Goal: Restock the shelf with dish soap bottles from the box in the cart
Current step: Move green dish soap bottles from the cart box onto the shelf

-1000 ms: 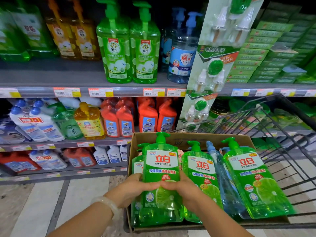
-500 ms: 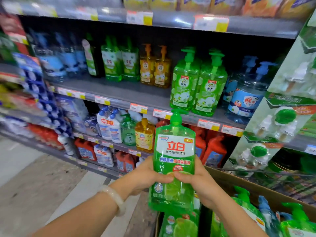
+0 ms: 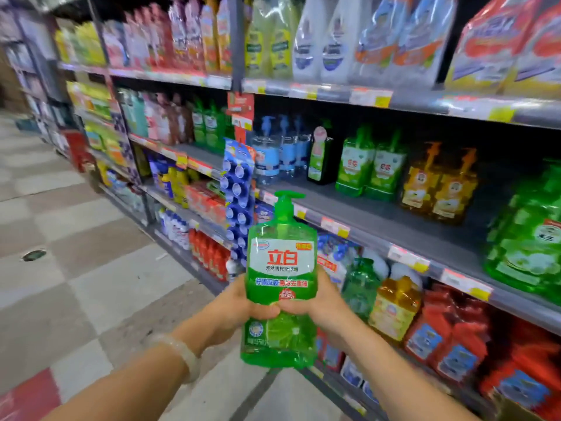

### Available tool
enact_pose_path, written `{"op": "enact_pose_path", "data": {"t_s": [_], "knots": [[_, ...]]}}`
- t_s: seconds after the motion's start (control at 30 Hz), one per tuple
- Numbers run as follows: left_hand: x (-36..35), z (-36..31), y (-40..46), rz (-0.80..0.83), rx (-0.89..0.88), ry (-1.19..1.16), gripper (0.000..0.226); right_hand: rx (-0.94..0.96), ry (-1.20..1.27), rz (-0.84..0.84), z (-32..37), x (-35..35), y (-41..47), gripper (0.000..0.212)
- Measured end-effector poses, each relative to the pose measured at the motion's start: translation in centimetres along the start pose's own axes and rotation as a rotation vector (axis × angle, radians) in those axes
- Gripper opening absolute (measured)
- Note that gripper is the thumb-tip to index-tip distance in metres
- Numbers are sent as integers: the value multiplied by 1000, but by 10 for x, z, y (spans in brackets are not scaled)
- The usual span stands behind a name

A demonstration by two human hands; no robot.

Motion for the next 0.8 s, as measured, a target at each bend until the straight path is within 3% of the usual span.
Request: {"op": "enact_pose_path", "data": {"t_s": [0.17, 0.5, 0.67, 0.8], "knots": [[123, -26, 26, -126, -65, 3, 49, 55, 82, 58, 28, -115, 65, 59], [294, -37, 109, -280, -96, -53, 57, 46, 44, 134, 42, -271, 198, 95], [366, -46, 183, -339, -90, -24, 59, 79, 50, 176, 45, -331, 293, 78], [424, -76, 258, -368, -103, -10, 54, 106, 72, 226, 66, -372, 381, 82]]}}
Point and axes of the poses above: each hand's wrist, its own y-axis towards the middle knuckle, its own x-axis out of the back of the hand, z = x × y, the point moved 4 cm from there along y, towards the middle knuckle, and after that the axes turned 9 degrees about -z, right-handed, at the moved point
